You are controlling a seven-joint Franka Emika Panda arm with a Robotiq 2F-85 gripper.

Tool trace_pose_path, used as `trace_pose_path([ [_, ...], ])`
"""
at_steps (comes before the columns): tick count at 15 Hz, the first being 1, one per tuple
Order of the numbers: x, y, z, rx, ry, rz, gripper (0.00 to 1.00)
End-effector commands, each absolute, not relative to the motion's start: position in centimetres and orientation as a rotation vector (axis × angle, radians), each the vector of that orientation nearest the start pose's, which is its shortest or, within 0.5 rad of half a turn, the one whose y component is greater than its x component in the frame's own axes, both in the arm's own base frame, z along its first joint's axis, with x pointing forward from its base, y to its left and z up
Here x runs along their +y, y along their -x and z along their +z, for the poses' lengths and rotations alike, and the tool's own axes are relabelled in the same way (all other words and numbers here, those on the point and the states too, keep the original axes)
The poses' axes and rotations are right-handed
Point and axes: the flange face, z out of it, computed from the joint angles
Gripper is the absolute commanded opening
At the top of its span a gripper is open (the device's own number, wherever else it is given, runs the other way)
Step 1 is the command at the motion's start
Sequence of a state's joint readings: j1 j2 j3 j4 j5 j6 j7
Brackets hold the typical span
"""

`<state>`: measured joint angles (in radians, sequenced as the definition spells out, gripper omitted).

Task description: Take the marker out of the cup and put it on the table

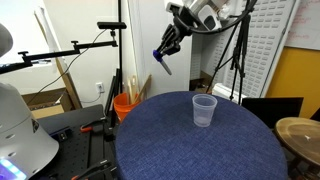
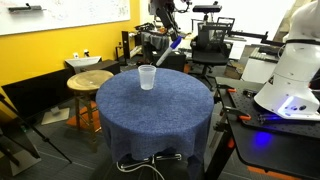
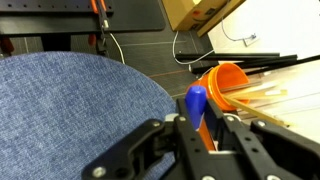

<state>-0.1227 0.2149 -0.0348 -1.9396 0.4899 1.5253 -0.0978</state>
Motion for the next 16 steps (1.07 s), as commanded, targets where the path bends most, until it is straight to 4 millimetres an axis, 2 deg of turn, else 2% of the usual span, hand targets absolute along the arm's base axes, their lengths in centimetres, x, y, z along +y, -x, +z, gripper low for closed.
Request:
trace_pose_path([
  [1,-1.7,-52.1,31.8,0.155,2.498,0.852,0.06],
  [5,-1.2,-51.8,26.7,0.156,2.516,0.995,0.06],
  [9,-1.8,-51.7,22.9,0.190,2.530,1.101,0.06],
  [12,-2.2,-51.7,21.2,0.211,2.533,1.149,0.06],
  [16,-2.7,-51.9,20.4,0.221,2.535,1.168,0.07],
])
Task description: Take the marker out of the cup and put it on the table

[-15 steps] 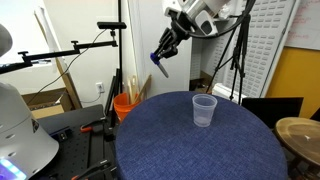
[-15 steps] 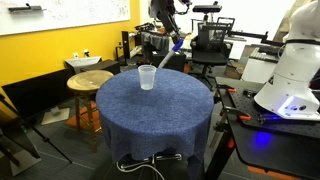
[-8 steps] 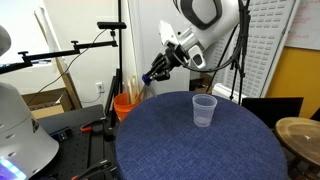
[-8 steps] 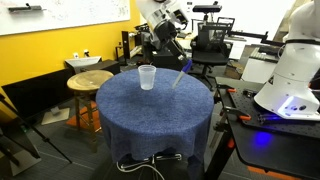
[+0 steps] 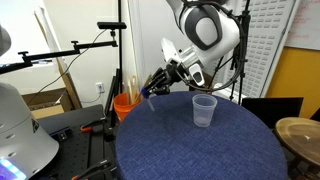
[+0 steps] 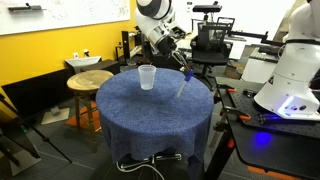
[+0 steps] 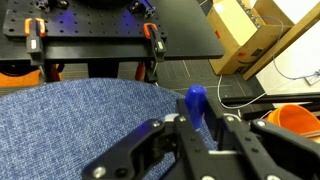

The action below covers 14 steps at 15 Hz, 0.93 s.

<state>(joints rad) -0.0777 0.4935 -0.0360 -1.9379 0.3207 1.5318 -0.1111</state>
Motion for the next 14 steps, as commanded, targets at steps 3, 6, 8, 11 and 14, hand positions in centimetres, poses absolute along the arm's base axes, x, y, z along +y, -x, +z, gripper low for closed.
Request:
trace_pose_path([
  [3,-3.0,-52.1,20.6,0.224,2.535,1.157,0.56],
  [6,-3.3,-52.3,21.2,0.201,2.540,1.119,0.78],
  [8,-3.4,-52.5,21.8,0.172,2.563,1.073,0.93],
  [11,-3.6,-52.6,23.1,0.121,2.575,1.019,1.00],
  [14,-3.3,-51.7,26.1,-0.012,2.592,0.955,1.00],
])
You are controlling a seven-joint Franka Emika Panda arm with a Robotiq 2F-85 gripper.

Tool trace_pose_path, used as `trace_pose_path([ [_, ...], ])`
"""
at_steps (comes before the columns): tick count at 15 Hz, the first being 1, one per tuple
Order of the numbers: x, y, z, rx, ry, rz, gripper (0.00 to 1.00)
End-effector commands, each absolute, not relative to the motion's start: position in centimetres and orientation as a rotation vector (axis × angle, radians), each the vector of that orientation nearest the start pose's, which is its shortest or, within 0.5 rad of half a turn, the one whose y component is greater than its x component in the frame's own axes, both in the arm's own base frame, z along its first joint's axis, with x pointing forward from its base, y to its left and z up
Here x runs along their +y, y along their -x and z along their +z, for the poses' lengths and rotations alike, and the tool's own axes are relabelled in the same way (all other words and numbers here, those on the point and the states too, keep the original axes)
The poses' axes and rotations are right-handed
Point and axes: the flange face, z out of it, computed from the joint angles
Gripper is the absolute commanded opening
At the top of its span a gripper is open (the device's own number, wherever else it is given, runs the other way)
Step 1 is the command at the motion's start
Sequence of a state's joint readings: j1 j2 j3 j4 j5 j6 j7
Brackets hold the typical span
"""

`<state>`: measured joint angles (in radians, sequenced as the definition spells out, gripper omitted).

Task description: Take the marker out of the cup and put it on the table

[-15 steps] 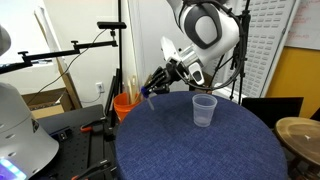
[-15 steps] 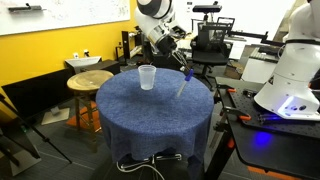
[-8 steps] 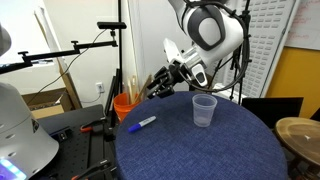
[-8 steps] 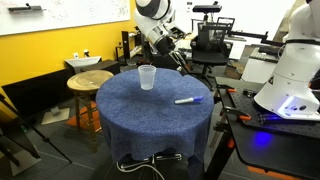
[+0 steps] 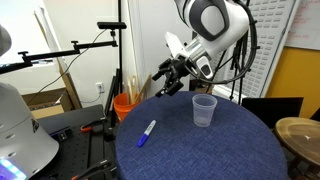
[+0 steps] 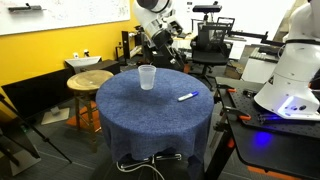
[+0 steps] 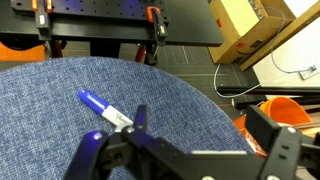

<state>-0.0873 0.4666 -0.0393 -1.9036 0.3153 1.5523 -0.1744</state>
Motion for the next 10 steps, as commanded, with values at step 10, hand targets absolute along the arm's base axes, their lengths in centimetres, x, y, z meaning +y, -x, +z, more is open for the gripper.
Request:
trace_pose_path([
  [10,-3.5,-52.4,25.2,-0.030,2.592,0.985,1.00],
])
